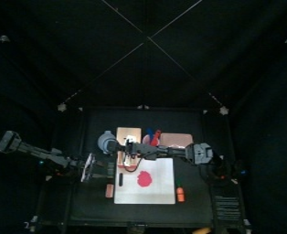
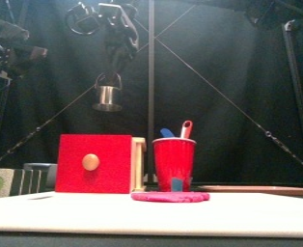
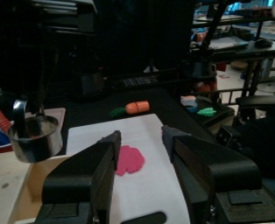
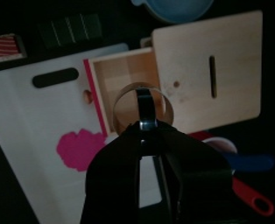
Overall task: Get the cutter from the drawer then cut the dough then place the extra dough in the bowl
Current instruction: Place the cutter on the board
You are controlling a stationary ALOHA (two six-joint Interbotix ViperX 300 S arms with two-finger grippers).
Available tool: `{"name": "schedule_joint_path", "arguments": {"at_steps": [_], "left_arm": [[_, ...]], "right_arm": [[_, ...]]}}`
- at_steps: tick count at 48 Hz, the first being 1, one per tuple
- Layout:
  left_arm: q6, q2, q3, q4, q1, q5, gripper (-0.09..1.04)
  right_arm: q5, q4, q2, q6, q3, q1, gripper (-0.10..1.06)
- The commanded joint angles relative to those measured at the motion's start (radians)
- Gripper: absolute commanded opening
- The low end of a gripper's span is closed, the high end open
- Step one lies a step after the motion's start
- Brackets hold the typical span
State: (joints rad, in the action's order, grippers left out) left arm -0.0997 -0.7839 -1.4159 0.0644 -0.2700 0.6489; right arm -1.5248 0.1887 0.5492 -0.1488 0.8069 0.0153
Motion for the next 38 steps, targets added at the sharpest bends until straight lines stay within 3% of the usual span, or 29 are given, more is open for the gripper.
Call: {"name": "schedule_joint_path", "arguments": {"at_steps": [1,11,16,28,38], "left_arm": [[-0.002,0.002,0.018,0.014,0.006,0.006,0.81],[-0.005,0.002,0.028,0.012,0.011,0.006,0.81],[-0.005,0.002,0.034,0.014,0.012,0.005,0.81],[-0.006,0.002,0.058,0.014,0.055,0.006,0.81],[-0.005,0.002,0.089,0.014,0.160,0.006,0.81]], "right_arm": [[-0.034,0.020,-0.086,-0.035,-0.025,-0.031,0.48],[-0.049,0.083,-0.201,-0.066,-0.221,-0.058,0.46],[-0.018,0.066,-0.299,-0.089,-0.396,-0.061,0.45],[0.156,0.006,-0.494,-0.213,-0.824,-0.086,0.42],[0.442,-0.086,-0.595,-0.259,-1.120,-0.130,0.42]]}}
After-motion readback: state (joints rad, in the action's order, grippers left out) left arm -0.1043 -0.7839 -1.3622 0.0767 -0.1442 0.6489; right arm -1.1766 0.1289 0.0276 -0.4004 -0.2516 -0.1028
